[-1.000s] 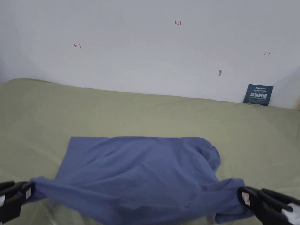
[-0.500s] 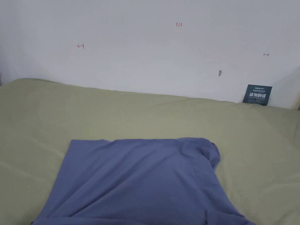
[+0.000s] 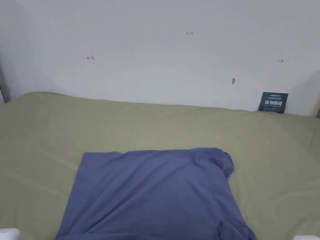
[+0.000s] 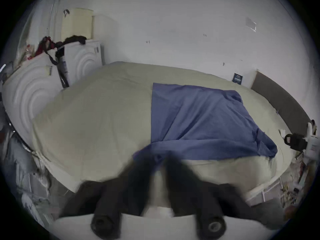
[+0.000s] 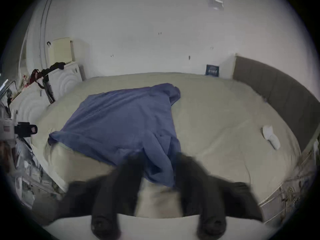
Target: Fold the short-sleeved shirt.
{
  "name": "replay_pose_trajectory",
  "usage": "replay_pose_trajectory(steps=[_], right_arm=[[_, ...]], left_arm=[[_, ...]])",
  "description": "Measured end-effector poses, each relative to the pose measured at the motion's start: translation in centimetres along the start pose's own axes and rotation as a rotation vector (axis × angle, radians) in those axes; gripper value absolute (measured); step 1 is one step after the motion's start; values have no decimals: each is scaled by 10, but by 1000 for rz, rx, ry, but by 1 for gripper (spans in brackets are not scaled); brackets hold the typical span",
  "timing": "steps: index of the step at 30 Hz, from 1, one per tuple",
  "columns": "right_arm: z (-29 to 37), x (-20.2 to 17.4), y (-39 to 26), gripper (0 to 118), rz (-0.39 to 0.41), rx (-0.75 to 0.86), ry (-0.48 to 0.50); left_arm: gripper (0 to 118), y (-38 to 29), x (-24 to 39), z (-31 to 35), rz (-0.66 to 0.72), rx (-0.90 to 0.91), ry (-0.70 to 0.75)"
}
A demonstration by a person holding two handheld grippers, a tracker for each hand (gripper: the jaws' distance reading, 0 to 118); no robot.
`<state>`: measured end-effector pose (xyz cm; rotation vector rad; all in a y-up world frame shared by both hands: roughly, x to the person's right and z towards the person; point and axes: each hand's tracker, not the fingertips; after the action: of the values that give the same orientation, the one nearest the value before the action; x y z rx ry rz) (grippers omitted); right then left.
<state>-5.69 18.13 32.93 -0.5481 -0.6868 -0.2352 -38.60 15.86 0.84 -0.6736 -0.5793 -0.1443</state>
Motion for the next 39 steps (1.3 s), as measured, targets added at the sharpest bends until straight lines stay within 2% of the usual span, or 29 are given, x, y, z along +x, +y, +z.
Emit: replay_pose_trajectory(steps=[1,3,5,7,10,13,17,19,20,22,23,24,28,32,33,34,35,36,37,38,39], right_arm=[[6,-7,-2,7,-14,19,4],[19,-18,-11,2,-37,36,14],[32,-31,-24,1,-51,25,18],[45,-39,-43,1,-51,-15,63],[58,-46,-69,1,-49,-37,62],[56,-42,-83,1,-90,-96,77],[49,-38,-81,1,-84,-100,71],[44,-35,-76,1,-90,-96,81],[41,-33,-73,1,-94,-92,89],[35,-29,-67,1,-100,-85,94],[32,-26,-64,1,-101,-83,97],[30,-24,-61,1,-102,-80,101],[22,-15,-52,1,-96,-65,97],[12,-5,-47,1,-94,-66,73],[9,-1,-45,1,-101,-70,63],[7,2,-45,1,-106,-74,58],[4,6,-44,2,-110,-77,55],[1,10,-43,2,-117,-84,39],[-2,13,-41,2,-121,-86,25],[-6,17,-40,8,-124,-92,20],[-11,23,-38,36,-136,-109,19]], left_arm=[[0,-4,7,5,14,19,22],[0,-13,24,16,57,1,-71],[0,-30,37,26,38,-5,-64],[0,-49,45,37,32,-14,-62],[0,-77,49,46,46,-48,-105],[0,-93,50,45,36,-91,-77],[0,-90,38,29,94,-130,-51],[2,-82,31,16,98,-110,37],[14,-76,26,7,100,-102,72],[75,-62,22,-3,145,-112,103],[98,-58,17,-16,178,-135,106],[106,-53,11,-27,215,-138,109],[106,-39,-7,-65,347,-132,152],[106,-32,-11,-102,322,-156,145],[102,-30,-10,-107,316,-160,152],[90,-29,-10,-111,312,-164,147],[65,-28,-10,-115,305,-162,127],[32,-27,-10,-119,294,-157,109],[17,-26,-10,-124,276,-158,134],[12,-25,-11,-126,268,-148,127],[11,-23,-10,-127,281,-128,62]])
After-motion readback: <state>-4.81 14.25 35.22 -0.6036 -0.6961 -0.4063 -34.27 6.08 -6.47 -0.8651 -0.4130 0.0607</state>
